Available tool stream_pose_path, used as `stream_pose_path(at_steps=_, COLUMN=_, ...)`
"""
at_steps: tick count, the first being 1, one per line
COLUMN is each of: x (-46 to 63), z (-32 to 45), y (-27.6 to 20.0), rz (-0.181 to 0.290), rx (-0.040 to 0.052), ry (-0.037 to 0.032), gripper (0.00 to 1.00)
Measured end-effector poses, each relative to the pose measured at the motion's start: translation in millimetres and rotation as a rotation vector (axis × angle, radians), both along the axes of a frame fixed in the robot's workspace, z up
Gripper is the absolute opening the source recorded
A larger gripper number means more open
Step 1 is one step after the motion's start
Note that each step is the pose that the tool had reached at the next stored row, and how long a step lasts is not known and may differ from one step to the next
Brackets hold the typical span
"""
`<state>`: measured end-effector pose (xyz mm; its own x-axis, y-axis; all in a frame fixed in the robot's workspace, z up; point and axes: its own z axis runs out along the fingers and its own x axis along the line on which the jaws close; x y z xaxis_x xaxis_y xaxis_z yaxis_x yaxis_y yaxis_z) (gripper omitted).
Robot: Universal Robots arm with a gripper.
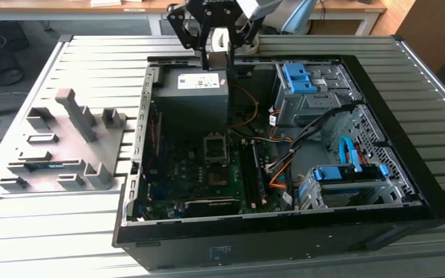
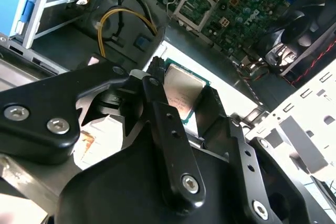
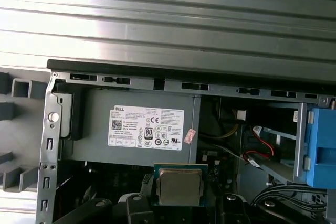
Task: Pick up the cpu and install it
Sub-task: 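Pick up the cpu and move it towards the insertion slot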
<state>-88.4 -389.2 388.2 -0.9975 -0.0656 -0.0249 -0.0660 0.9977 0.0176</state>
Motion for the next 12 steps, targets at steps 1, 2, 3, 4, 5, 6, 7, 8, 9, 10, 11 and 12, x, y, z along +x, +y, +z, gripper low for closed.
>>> stream_pose_path(at_steps=1, x=0.0, z=0.1, y=-0.4, rz=0.000, rx=-0.0001, ry=0.0001, gripper=0.47)
stream_pose_path(at_steps=2, x=0.1, z=0.0, y=-1.1, rz=0.000, rx=-0.0001, ry=0.0001, gripper=0.47)
stream_pose_path(at_steps=3, x=0.0, z=0.0, y=-2.2, rz=0.000, rx=0.0000, ry=0.0000, gripper=0.47)
stream_pose_path(at_steps=4, x=0.0, z=0.1, y=-3.6, rz=0.000, rx=-0.0002, ry=0.0001, gripper=0.47)
stream_pose_path(at_steps=5, x=0.0, z=0.0, y=-5.1, rz=0.000, rx=-0.0001, ry=0.0001, gripper=0.47)
stream_pose_path(at_steps=6, x=0.0, z=0.0, y=-6.7, rz=0.000, rx=-0.0002, ry=0.0001, gripper=0.47)
stream_pose_path(at_steps=7, x=0.0, z=0.0, y=-10.0, rz=0.000, rx=-0.0004, ry=0.0000, gripper=0.47)
stream_pose_path(at_steps=8, x=0.0, z=-0.1, y=-12.5, rz=0.000, rx=-0.0007, ry=0.0000, gripper=0.47)
stream_pose_path(at_steps=9, x=0.0, z=0.0, y=-13.8, rz=0.000, rx=-0.0008, ry=0.0001, gripper=0.47)
stream_pose_path(at_steps=10, x=0.0, z=0.0, y=-15.3, rz=0.000, rx=-0.0009, ry=0.0001, gripper=0.47)
stream_pose_path(at_steps=11, x=0.0, z=-0.1, y=-16.8, rz=0.000, rx=-0.0008, ry=0.0001, gripper=0.47)
stream_pose_path(at_steps=12, x=0.0, z=-0.1, y=-19.5, rz=0.000, rx=-0.0008, ry=0.0000, gripper=0.47)
